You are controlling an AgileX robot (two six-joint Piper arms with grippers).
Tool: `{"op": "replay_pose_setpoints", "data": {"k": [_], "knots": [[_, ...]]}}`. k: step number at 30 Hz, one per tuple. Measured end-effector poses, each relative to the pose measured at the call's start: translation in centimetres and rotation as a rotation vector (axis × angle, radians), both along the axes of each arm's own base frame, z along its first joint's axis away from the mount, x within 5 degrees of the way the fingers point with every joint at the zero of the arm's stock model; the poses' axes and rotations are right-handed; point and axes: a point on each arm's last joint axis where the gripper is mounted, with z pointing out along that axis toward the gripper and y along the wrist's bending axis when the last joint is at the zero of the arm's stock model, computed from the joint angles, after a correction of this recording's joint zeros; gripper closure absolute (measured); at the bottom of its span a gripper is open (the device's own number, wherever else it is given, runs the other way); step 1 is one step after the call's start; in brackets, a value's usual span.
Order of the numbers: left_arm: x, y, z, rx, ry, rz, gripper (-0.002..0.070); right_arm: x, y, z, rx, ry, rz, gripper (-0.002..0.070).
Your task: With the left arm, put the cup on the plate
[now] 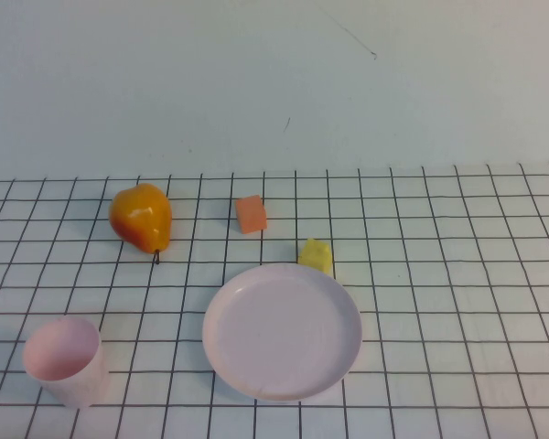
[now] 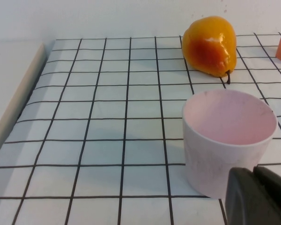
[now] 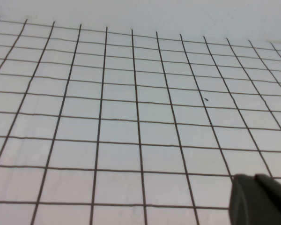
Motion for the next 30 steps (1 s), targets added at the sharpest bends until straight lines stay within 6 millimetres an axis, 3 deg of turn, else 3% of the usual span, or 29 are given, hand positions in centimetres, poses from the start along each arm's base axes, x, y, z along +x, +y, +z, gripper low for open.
{"op": "replay_pose_setpoints", "data": {"k": [9, 23, 30], "knots": [[0.3, 0.1, 0.7, -0.001, -0.1, 0.009, 0.0678, 0.0, 0.0, 0.0, 0.0, 0.0, 0.0, 0.0678], [-0.3, 0.5, 6.1, -0.004, -0.707, 0.058, 0.0678, 0.0, 0.0, 0.0, 0.0, 0.0, 0.0, 0.0678], [-1.1, 0.6, 7.6, -0.005, -0.889, 0.072, 0.0677, 0.0, 0.0, 0.0, 0.0, 0.0, 0.0, 0.0678]]}}
